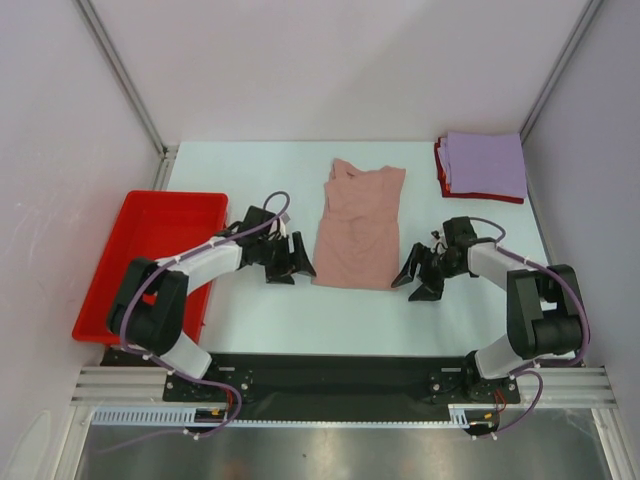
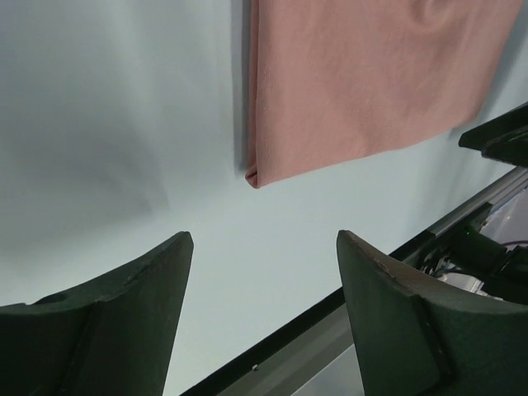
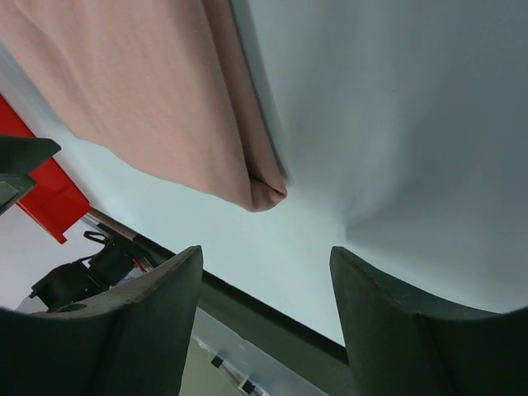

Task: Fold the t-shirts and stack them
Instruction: Fold the tshirt

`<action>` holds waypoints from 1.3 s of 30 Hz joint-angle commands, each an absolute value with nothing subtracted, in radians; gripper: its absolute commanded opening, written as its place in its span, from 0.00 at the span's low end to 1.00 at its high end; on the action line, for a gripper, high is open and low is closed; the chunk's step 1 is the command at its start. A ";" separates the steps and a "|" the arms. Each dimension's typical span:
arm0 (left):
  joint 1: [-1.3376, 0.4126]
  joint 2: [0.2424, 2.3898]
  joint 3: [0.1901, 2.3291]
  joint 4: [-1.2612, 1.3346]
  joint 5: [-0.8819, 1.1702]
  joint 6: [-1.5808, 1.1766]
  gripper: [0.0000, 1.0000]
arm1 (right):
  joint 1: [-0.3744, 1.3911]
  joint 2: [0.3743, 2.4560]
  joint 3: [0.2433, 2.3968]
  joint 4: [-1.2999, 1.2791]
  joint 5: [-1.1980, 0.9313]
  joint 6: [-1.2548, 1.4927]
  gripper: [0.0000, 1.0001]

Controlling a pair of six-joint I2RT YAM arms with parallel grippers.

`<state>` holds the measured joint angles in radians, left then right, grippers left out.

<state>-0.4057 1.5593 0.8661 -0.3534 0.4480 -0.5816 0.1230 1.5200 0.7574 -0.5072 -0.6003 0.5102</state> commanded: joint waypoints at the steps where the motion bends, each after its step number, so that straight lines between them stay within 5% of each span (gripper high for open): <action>1: -0.422 1.581 0.841 -0.264 0.451 -0.661 0.76 | 0.124 1.519 0.733 -0.407 -0.600 0.529 0.68; 8: -0.433 1.651 0.819 -0.245 0.439 -0.730 0.65 | 0.109 1.589 0.709 -0.316 -0.578 0.532 0.56; 32: -0.477 1.798 0.873 -0.239 0.351 -0.739 0.51 | 0.189 1.686 0.706 -0.239 -0.518 0.566 0.47; 39: -0.479 1.807 0.871 -0.252 0.333 -0.726 0.27 | 0.198 1.689 0.707 -0.242 -0.485 0.572 0.21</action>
